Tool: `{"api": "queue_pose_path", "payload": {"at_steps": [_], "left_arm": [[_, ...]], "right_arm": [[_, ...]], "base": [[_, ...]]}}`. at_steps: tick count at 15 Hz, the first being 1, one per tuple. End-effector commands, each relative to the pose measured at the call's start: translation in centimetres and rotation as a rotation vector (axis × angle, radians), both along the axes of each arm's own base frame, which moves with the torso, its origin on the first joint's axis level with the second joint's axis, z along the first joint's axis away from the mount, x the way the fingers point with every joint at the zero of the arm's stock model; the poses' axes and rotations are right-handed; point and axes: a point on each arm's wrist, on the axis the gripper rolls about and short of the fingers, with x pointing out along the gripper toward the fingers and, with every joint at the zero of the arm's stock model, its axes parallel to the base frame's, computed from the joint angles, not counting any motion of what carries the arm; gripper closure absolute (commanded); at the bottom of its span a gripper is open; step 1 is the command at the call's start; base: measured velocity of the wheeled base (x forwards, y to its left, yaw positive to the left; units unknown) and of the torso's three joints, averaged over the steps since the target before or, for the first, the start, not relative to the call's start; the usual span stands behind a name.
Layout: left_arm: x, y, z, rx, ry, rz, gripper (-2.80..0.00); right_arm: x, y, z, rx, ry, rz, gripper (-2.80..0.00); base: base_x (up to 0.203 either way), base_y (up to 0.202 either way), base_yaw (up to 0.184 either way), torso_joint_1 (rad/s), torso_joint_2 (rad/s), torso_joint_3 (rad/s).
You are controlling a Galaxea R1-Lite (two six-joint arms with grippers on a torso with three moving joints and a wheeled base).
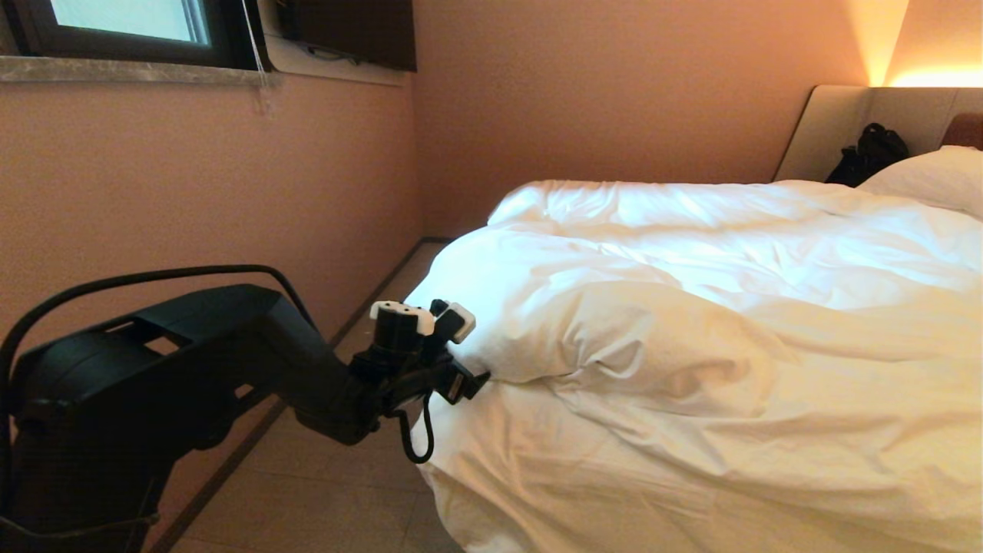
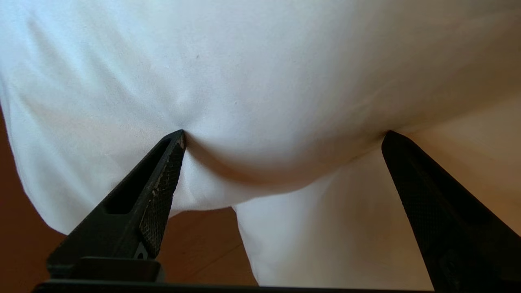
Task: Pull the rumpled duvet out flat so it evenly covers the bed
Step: Hold the folded corner of the quilt
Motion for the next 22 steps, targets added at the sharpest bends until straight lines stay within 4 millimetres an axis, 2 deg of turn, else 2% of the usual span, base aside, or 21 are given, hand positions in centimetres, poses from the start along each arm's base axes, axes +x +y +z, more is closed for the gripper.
{"api": "queue_pose_path", "payload": {"at_steps": [1,7,12,13,18,22], "left_arm": [[0.7,-0.5,-1.1,0.016,-0.004,0.013,-2.80],[4.0,-1.7,-1.5,0.024,-0.070,0.071,-2.80],[4.6,-2.0,-1.4,0.022,-0.089,0.080,-2.80],[4.7,-2.1,-1.2,0.017,-0.100,0.080,0.00],[4.5,-2.0,-0.3,0.010,-0.116,0.084,0.00],[4.0,-1.7,3.7,-0.023,-0.185,0.094,0.00]], "right_arm": [[0.0,0.0,0.0,0.000,0.001,0.001,0.00],[0.0,0.0,0.0,-0.002,0.001,0.000,0.00],[0.0,0.0,0.0,-0.002,0.001,0.000,0.00],[0.0,0.0,0.0,-0.002,0.001,0.000,0.00],[0.0,0.0,0.0,-0.002,0.001,0.001,0.00],[0.0,0.0,0.0,-0.002,0.001,0.000,0.00]], "base": [[0.000,0.000,0.000,0.000,0.00,0.000],[0.000,0.000,0.000,0.000,0.00,0.000],[0.000,0.000,0.000,0.000,0.00,0.000],[0.000,0.000,0.000,0.000,0.00,0.000],[0.000,0.000,0.000,0.000,0.00,0.000],[0.000,0.000,0.000,0.000,0.00,0.000]]}}
